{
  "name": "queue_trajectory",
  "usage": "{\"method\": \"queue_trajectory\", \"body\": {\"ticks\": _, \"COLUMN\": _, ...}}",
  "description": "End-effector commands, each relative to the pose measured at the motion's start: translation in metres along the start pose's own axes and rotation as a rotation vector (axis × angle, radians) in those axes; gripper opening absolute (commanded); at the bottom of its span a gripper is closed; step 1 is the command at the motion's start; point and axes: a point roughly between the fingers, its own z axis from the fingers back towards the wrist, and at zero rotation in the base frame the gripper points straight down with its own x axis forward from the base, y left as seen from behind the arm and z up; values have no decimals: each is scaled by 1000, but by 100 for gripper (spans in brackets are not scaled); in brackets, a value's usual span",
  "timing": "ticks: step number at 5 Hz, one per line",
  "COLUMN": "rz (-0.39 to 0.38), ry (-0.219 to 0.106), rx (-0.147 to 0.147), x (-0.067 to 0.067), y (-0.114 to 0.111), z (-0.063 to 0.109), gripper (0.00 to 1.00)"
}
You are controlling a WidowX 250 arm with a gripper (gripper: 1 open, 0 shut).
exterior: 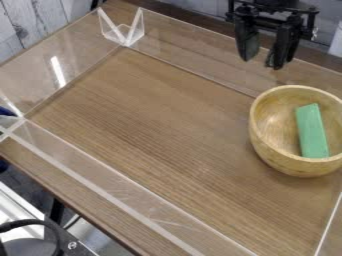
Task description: Put the green block in the brown bowl
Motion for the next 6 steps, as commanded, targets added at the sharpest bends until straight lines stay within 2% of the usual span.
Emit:
{"method": "queue_trajectory", "body": {"ticks": 1, "rz": -15, "ry": -31, "rx": 7, "x": 7, "y": -3, "z": 4, "gripper": 0}}
{"method": "queue_trajectory", "body": {"ticks": 3, "rz": -22, "ry": 2, "rx": -3, "x": 10, "y": -1, "z": -22, "gripper": 0}}
{"method": "queue_trajectory", "body": {"ticks": 6, "rz": -21, "ry": 40, "rx": -2, "x": 15, "y": 5, "z": -58, "gripper": 0}}
